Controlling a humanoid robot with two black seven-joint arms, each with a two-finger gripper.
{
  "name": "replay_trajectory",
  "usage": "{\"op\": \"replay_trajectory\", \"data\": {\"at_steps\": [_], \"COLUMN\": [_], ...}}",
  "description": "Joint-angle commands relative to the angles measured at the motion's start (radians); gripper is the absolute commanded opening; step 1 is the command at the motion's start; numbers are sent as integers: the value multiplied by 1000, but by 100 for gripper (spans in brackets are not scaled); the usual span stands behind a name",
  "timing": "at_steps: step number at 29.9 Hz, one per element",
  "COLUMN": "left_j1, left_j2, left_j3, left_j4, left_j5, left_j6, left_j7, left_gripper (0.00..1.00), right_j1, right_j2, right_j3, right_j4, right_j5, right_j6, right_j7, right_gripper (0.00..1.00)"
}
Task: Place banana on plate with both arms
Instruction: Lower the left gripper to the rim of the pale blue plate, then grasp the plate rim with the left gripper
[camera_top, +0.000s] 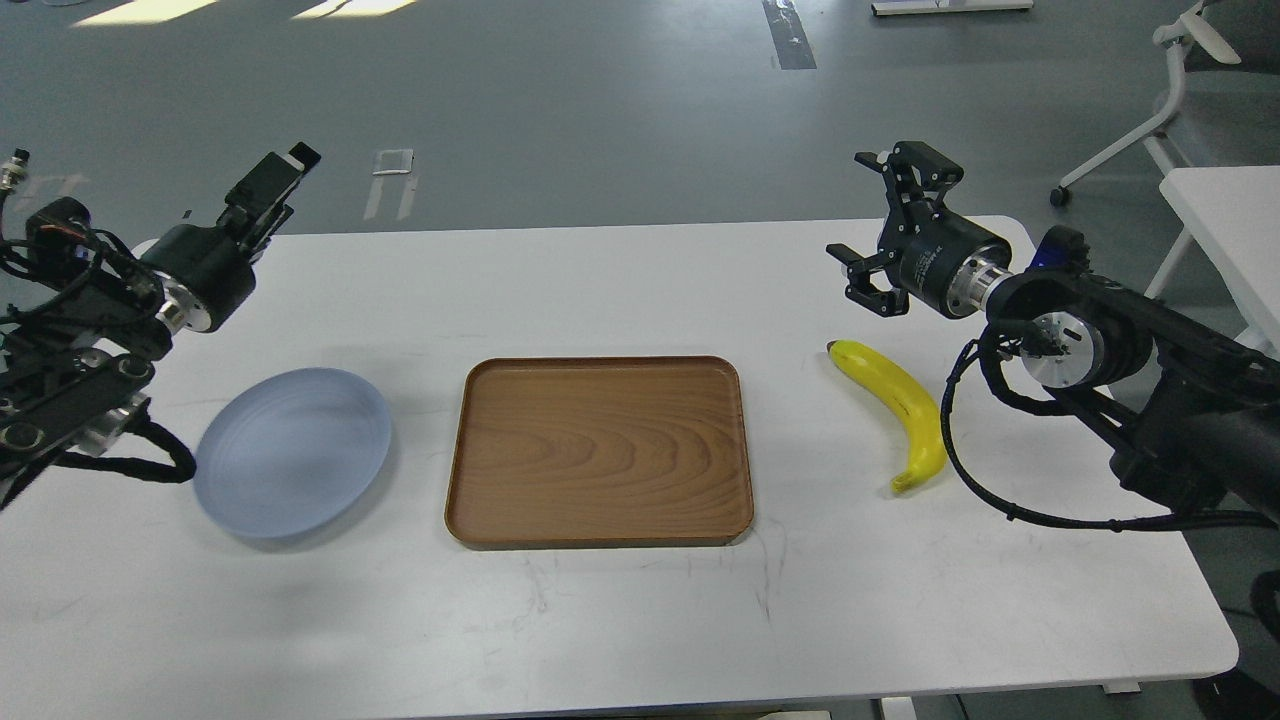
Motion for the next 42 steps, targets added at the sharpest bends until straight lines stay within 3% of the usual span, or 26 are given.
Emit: {"op": "replay_trajectory", "data": {"at_steps": [1, 4, 9, 14, 18, 42], "left_j1": [38, 75, 104, 153, 223, 280], "left_j2": [71, 80, 89, 77, 8, -23], "left_j3": [63, 144, 224, 230, 232, 245], "left_j4": [-52, -40, 18, 92, 190, 259], "left_j5": [230, 263, 266, 265, 268, 263], "left_j6": [83, 144, 161, 175, 255, 249], "left_j7": [1, 1, 1, 1, 1, 1], "left_gripper": [98, 98, 98, 98, 98, 95], "right_j1": [0, -1, -3, -11, -15, -15], "right_j2": [2, 2, 0, 0, -1, -12], "right_j3": [-1, -2, -2, -1, -1, -1], "right_j4": [-1, -1, -1, -1, -1, -1], "right_j5": [-10, -15, -15, -15, -15, -15], "right_j6": [0, -1, -1, -1, -1, -1], "right_j7": [0, -2, -2, 0, -2, 0], "right_gripper": [100, 100, 100, 100, 100, 100]}}
